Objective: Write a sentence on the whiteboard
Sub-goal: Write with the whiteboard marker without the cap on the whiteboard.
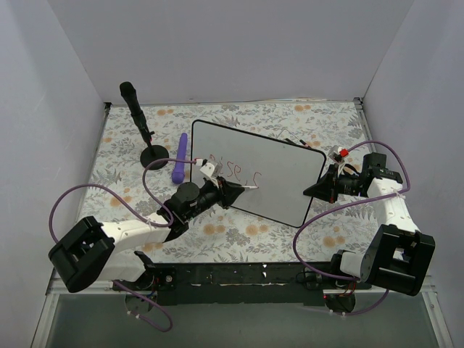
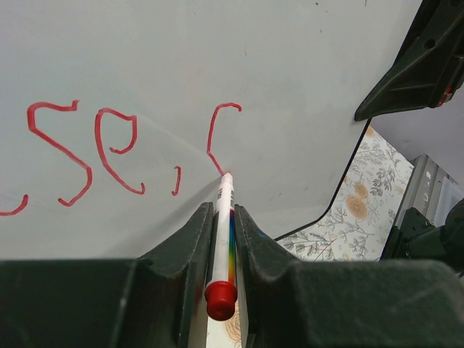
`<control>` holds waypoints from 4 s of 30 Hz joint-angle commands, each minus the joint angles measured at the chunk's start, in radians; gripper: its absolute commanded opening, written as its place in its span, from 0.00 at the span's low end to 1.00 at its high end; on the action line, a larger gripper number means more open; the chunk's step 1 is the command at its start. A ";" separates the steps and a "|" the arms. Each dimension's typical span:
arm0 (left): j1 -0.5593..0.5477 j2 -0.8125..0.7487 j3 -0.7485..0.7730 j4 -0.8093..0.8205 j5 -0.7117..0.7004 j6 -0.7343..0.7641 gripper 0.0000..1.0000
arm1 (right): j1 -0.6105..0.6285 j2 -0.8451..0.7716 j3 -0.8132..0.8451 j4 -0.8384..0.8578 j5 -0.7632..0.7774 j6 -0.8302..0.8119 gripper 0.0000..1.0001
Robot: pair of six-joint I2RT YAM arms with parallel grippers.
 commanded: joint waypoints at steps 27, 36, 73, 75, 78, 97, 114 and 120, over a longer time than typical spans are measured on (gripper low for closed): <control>0.011 -0.264 -0.041 -0.054 0.084 -0.071 0.00 | 0.012 -0.009 0.012 0.019 0.042 -0.036 0.01; 0.017 -0.306 -0.119 -0.036 0.144 -0.115 0.00 | 0.012 -0.013 0.012 0.022 0.043 -0.033 0.01; 0.017 0.039 0.039 0.118 0.045 -0.051 0.00 | 0.014 -0.012 0.012 0.016 0.040 -0.039 0.01; 0.017 0.039 0.040 0.115 0.041 -0.048 0.00 | 0.012 -0.012 0.014 0.016 0.040 -0.039 0.01; 0.017 0.046 0.054 0.098 0.032 -0.042 0.00 | 0.012 -0.009 0.014 0.016 0.040 -0.039 0.01; 0.017 0.074 0.132 0.052 0.033 -0.014 0.00 | 0.014 -0.013 0.012 0.016 0.039 -0.039 0.01; 0.017 0.094 0.134 -0.060 0.055 -0.014 0.00 | 0.014 -0.012 0.014 0.016 0.040 -0.039 0.01; 0.017 0.071 0.117 -0.082 0.030 -0.011 0.00 | 0.014 -0.013 0.014 0.016 0.040 -0.039 0.01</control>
